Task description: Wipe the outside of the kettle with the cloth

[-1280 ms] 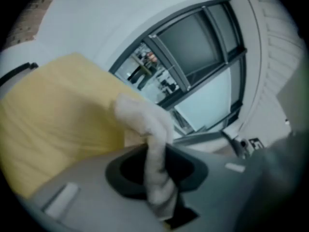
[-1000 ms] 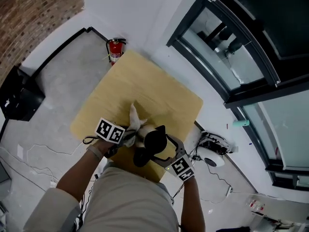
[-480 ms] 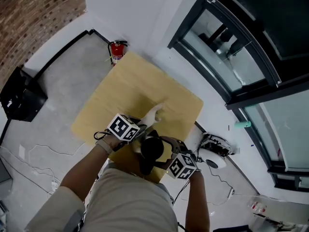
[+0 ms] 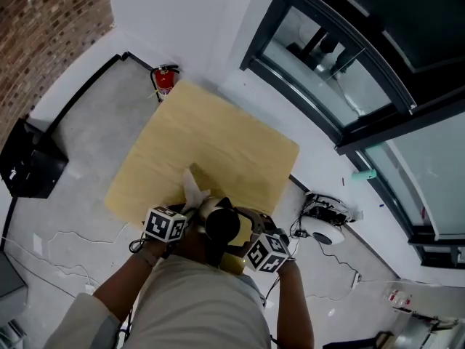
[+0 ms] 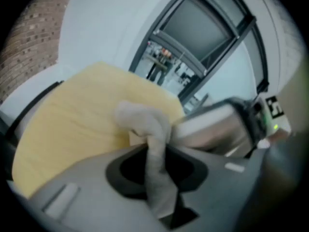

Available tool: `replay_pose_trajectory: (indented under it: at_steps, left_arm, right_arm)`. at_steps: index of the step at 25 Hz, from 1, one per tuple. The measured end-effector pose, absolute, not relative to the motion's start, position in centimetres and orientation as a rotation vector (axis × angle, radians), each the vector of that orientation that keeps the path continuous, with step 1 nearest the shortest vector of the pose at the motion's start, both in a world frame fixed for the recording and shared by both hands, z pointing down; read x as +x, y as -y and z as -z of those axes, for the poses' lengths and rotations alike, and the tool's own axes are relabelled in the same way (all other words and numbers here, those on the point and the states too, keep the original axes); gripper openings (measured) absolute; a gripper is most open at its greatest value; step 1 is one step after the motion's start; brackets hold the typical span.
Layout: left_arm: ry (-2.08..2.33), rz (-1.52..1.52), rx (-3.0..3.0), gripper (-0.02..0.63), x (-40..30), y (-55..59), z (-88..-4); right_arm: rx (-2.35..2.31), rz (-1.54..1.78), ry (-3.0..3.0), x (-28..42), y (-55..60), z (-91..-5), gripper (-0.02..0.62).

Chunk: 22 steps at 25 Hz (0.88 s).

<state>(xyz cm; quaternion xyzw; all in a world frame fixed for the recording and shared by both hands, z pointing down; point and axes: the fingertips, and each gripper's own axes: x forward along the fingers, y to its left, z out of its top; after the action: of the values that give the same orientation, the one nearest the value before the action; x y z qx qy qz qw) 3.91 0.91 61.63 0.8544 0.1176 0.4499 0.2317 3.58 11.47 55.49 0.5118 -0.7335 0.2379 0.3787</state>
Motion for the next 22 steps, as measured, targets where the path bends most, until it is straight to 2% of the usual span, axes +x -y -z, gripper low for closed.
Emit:
replay_pose_trajectory:
  at_steps: [3, 5, 10, 14, 17, 20, 22]
  left_arm:
    - [-0.496, -0.982, 2.482, 0.100, 8.3, -2.1, -53.2]
    - [-0.631, -0.918, 2.538, 0.101, 10.6, -3.2, -50.8]
    - [-0.562, -0.895, 2.153, 0.104, 12.6, -2.3, -57.1]
    - [-0.360, -0.868, 1.937, 0.104, 10.6, 0.0, -62.6]
    - [-0.328, -0.967, 1.923, 0.104, 8.5, 0.2, -65.3]
    - [-0.430, -0.921, 1.881, 0.103, 6.9, 0.2, -62.8]
    - [-0.556, -0.647, 1.763, 0.103, 7.4, 0.7, -56.0]
  right_arm:
    - [1.324, -0.607, 1.874, 3.7, -11.6, -55.4, 0.495]
    - [1.329, -0.601, 1.878, 3.4, -11.2, -55.4, 0.495]
    - [1.354, -0.612, 1.881, 3.1, -10.9, -55.4, 0.495]
    - [1.370, -0.609, 1.893, 2.6, -10.7, -55.5, 0.497]
    - [1.390, -0.611, 1.899, 2.7, -10.9, -55.6, 0.497]
    - [1.423, -0.615, 1.898, 2.5, -10.9, -55.6, 0.497]
    - [1.462, -0.608, 1.901, 2.5, -10.6, -55.5, 0.497]
